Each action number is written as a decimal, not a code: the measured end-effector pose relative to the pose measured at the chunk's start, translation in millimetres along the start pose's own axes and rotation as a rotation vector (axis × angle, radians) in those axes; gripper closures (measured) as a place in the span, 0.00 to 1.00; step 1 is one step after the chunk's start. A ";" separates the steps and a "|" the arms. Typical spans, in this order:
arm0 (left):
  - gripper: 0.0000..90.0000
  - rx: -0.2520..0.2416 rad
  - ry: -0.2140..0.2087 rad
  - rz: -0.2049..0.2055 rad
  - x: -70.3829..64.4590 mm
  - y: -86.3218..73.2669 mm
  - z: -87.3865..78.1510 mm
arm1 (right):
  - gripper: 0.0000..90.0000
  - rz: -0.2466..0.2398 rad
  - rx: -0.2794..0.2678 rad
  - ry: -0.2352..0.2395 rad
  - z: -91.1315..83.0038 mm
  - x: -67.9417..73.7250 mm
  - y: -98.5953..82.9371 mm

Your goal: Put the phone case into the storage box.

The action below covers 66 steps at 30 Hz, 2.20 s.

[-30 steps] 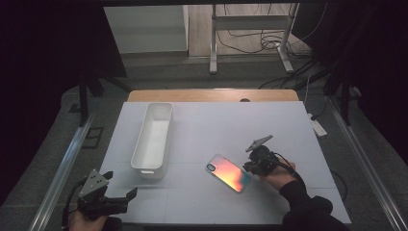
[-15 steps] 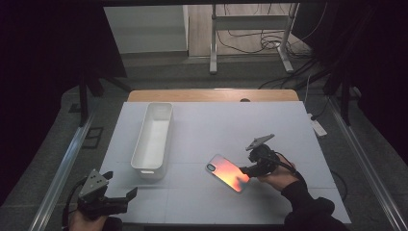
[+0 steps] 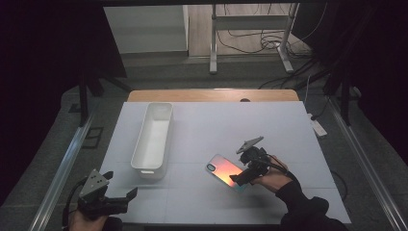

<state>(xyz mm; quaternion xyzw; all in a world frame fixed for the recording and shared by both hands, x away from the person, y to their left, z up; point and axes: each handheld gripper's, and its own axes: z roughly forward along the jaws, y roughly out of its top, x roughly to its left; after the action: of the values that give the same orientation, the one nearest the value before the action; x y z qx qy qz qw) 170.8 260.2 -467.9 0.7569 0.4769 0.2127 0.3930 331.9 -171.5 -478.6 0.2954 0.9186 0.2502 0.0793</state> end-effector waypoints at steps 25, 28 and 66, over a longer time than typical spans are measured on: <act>0.01 0.001 -0.001 0.003 -0.4 0.0 0.2 | 0.00 -0.022 0.054 0.003 29.3 15.4 4.3; 0.01 0.001 0.000 0.004 -0.3 0.1 0.1 | 0.00 -0.022 0.073 0.007 34.0 14.8 1.6; 0.02 0.004 -0.025 0.001 0.8 0.6 0.3 | 0.19 -0.038 0.139 -0.012 36.0 16.9 -1.2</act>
<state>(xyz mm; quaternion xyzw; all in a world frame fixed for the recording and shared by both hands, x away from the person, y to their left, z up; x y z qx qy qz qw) 171.8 260.7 -467.6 0.7604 0.4720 0.2024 0.3975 328.2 -147.6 -510.2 0.2840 0.9387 0.1827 0.0690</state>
